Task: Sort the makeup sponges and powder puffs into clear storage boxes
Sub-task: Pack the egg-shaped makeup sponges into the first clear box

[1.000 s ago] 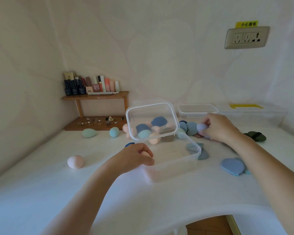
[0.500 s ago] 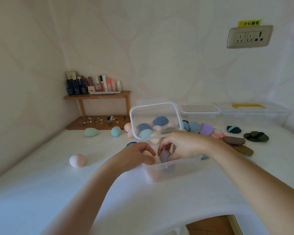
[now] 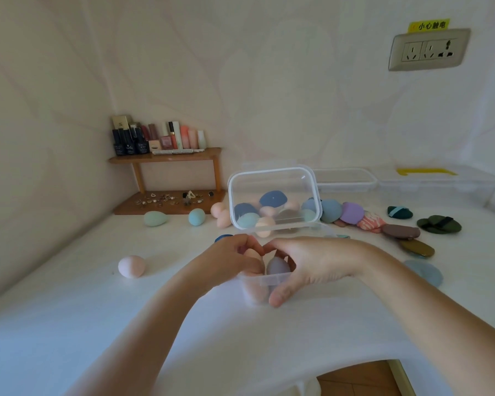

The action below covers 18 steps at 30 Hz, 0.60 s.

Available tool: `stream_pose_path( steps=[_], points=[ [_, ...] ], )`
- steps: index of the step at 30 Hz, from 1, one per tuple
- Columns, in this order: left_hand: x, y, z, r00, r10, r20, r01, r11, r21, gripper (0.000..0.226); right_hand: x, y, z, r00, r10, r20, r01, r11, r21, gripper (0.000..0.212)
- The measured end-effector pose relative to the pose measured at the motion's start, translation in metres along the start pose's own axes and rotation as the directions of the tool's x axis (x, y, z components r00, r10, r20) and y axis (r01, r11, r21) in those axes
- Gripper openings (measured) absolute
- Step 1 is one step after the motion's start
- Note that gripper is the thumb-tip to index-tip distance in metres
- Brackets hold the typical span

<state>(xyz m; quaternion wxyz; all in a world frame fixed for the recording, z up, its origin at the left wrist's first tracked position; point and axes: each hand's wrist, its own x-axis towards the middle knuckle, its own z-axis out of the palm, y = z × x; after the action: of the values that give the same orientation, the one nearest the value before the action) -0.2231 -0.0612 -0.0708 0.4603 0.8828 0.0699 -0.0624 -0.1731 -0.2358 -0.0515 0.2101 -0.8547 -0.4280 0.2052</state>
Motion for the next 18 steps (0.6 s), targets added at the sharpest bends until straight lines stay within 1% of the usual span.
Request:
stream_pose_path(
  steps=[1,3,5,7,9,10,11,12,13,14,15,16,18],
  points=[
    [-0.001,0.000,-0.001,1.000,0.005,-0.002,-0.005,1.000,0.009,0.018,0.002,0.000,0.004,1.000,-0.020,-0.001,0.020,1.000,-0.011,0.069],
    [-0.004,0.001,-0.004,1.000,0.028,-0.010,-0.028,0.999,0.034,0.022,0.004,-0.001,0.006,1.000,-0.020,0.004,0.020,1.000,0.023,0.053],
    [-0.006,0.001,-0.013,0.995,0.084,-0.062,-0.077,0.992,0.101,0.027,0.006,-0.001,0.007,1.000,-0.005,-0.016,0.005,1.000,0.009,0.039],
    [-0.010,0.001,-0.026,0.978,0.155,-0.143,-0.140,0.984,0.109,0.023,0.009,-0.001,0.007,0.999,-0.008,-0.045,0.007,1.000,-0.012,0.037],
    [-0.013,-0.002,-0.040,0.936,0.210,-0.282,-0.197,0.978,0.072,0.011,0.012,0.000,0.007,0.998,-0.007,-0.058,0.007,1.000,-0.001,0.037],
    [-0.014,-0.005,-0.047,0.896,0.226,-0.382,-0.209,0.974,0.086,0.010,0.014,0.001,0.007,0.998,0.000,-0.063,0.000,1.000,0.003,0.037],
    [-0.014,-0.010,-0.054,0.841,0.234,-0.487,-0.200,0.972,0.123,0.010,0.015,0.002,0.006,0.998,0.007,-0.066,-0.006,1.000,0.001,0.037],
    [-0.014,-0.016,-0.062,0.781,0.233,-0.580,-0.164,0.972,0.170,0.009,0.016,0.003,0.006,0.997,0.008,-0.071,-0.008,1.000,0.000,0.037],
    [-0.014,-0.023,-0.070,0.727,0.213,-0.653,-0.095,0.973,0.211,0.009,0.017,0.004,0.005,0.997,0.011,-0.075,-0.010,1.000,0.004,0.037],
    [-0.013,-0.033,-0.079,0.691,0.165,-0.703,0.003,0.973,0.231,0.013,0.018,0.005,0.005,0.997,0.013,-0.074,-0.012,1.000,0.010,0.037],
    [-0.013,-0.044,-0.089,0.675,0.098,-0.731,0.115,0.965,0.236,0.020,0.019,0.005,0.004,0.997,0.010,-0.071,-0.009,1.000,0.011,0.037],
    [-0.013,-0.056,-0.098,0.678,0.013,-0.735,0.232,0.945,0.230,0.027,0.020,0.006,0.004,0.997,0.006,-0.071,-0.005,1.000,0.008,0.037],
    [-0.019,-0.071,-0.111,0.714,-0.191,-0.674,0.406,0.897,0.175,0.040,0.021,0.006,0.003,0.997,-0.007,-0.074,0.007,1.000,0.006,0.037]
  ],
)
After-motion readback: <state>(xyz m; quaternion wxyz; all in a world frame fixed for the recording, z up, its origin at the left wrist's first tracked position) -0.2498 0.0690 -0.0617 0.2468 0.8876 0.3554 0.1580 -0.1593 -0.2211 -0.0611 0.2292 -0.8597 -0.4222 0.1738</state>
